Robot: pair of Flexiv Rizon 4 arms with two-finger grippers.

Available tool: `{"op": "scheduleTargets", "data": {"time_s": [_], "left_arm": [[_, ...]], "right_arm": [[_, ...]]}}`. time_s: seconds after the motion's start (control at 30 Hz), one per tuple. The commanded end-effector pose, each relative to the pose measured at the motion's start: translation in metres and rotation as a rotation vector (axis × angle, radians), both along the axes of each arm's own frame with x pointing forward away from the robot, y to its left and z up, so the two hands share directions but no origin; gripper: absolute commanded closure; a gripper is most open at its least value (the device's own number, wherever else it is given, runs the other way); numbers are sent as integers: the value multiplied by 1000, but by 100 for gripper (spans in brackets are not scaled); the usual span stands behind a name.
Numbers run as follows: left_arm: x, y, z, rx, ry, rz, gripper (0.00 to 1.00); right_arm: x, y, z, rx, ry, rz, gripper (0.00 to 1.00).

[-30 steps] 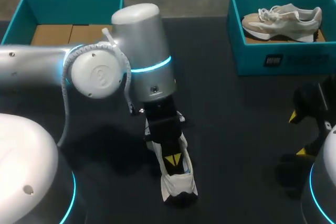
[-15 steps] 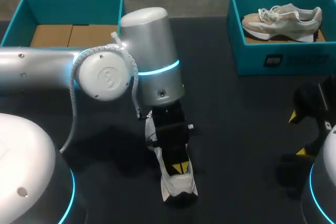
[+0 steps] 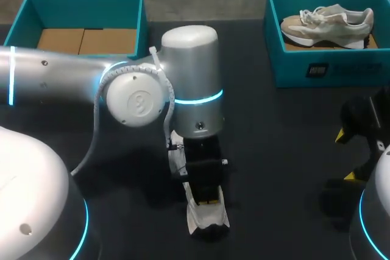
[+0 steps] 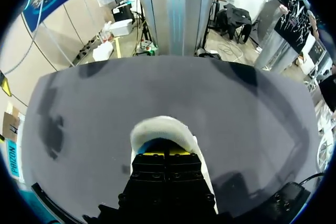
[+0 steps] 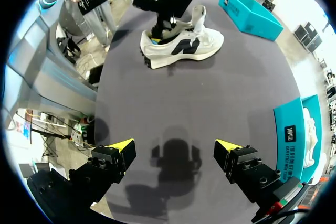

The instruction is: Take the shoe out of the shoebox, open the shoe tongue, remove and reinsert the insole, then place the shoe into the shoebox

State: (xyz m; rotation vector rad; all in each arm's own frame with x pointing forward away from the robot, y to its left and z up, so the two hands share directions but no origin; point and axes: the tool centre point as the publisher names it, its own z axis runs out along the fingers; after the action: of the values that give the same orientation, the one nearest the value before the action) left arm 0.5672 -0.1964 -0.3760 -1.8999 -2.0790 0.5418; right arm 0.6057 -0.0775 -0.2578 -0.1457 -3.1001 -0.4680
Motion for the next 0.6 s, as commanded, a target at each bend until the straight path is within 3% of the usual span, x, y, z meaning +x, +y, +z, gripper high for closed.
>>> {"op": "scheduleTargets", "data": {"time_s": [0.03, 0.27, 0.6], "left_arm": [[-2, -1, -18, -4, -22, 4, 100], [4, 2, -36, 13, -141, 10, 100], [36, 16, -35, 46, -254, 55, 100]], "right_arm": [[-1, 0, 0, -2, -1, -1, 0], [-1, 0, 0, -2, -1, -1, 0], [-1, 0, 0, -2, -1, -1, 0]]}}
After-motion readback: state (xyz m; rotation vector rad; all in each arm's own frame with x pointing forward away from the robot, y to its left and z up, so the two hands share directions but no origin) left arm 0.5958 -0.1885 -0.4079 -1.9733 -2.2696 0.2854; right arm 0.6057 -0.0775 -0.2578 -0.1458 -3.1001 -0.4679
